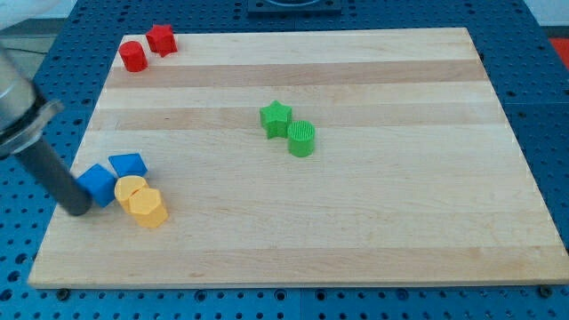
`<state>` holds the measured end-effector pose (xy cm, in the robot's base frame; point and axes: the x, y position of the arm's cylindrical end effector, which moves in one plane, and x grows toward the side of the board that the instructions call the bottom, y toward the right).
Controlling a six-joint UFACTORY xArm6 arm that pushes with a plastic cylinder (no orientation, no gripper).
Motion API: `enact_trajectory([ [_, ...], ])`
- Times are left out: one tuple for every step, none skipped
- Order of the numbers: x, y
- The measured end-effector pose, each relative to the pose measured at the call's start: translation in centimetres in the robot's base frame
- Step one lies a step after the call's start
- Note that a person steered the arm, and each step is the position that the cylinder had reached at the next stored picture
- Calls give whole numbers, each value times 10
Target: Push the yellow heart to the left of the yellow hexagon
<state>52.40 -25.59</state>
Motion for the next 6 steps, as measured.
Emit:
enact_trajectory([
  [-14,27],
  [-38,30],
  [-65,29],
  [-60,64],
  [-21,55],
  [-6,60],
])
